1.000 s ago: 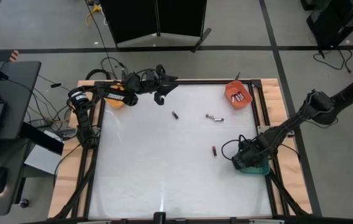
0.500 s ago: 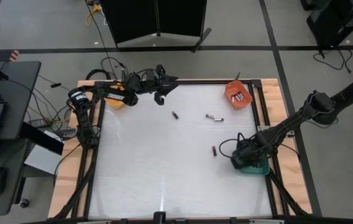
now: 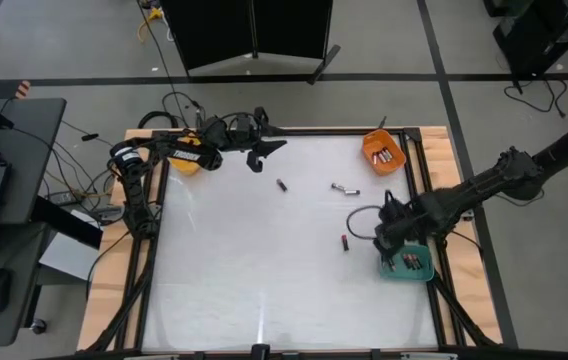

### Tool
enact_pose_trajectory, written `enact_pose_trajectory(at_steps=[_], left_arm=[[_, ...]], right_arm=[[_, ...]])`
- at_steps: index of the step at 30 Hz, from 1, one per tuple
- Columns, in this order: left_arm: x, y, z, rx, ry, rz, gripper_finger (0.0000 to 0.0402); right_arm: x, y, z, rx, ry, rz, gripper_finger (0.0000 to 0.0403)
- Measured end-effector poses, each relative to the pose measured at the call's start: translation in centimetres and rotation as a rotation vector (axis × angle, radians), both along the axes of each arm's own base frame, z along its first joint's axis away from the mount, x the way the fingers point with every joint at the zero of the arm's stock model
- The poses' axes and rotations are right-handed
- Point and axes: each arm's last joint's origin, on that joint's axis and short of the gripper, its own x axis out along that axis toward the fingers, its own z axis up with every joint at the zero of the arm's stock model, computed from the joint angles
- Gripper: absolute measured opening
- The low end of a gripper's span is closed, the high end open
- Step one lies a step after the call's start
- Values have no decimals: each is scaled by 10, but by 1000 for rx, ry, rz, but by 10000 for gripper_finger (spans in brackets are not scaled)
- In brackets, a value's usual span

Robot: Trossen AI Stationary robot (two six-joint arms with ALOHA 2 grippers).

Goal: Sort batteries
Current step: Put the silver battery into the orange bin

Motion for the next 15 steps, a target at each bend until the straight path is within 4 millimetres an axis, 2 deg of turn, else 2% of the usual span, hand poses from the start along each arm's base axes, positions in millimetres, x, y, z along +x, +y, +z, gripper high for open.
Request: enact_pose_trajectory(at_steps=[4,7,10,12,15], left_arm=[[0,0,0,10,3,-4,144],[0,-1,-1,32,14,-40,130],[0,-3,-1,20,28,-88,111],[0,-3,-1,6,39,-118,91],[0,-3,-2,-9,46,-133,52]], right_arm=[[17,-27,7,-119,-112,157,156],[33,-56,1,-156,-211,286,118],[45,-87,-7,-190,-325,405,63],[48,-106,-12,-213,-385,465,22],[45,-127,-22,-246,-412,543,15]])
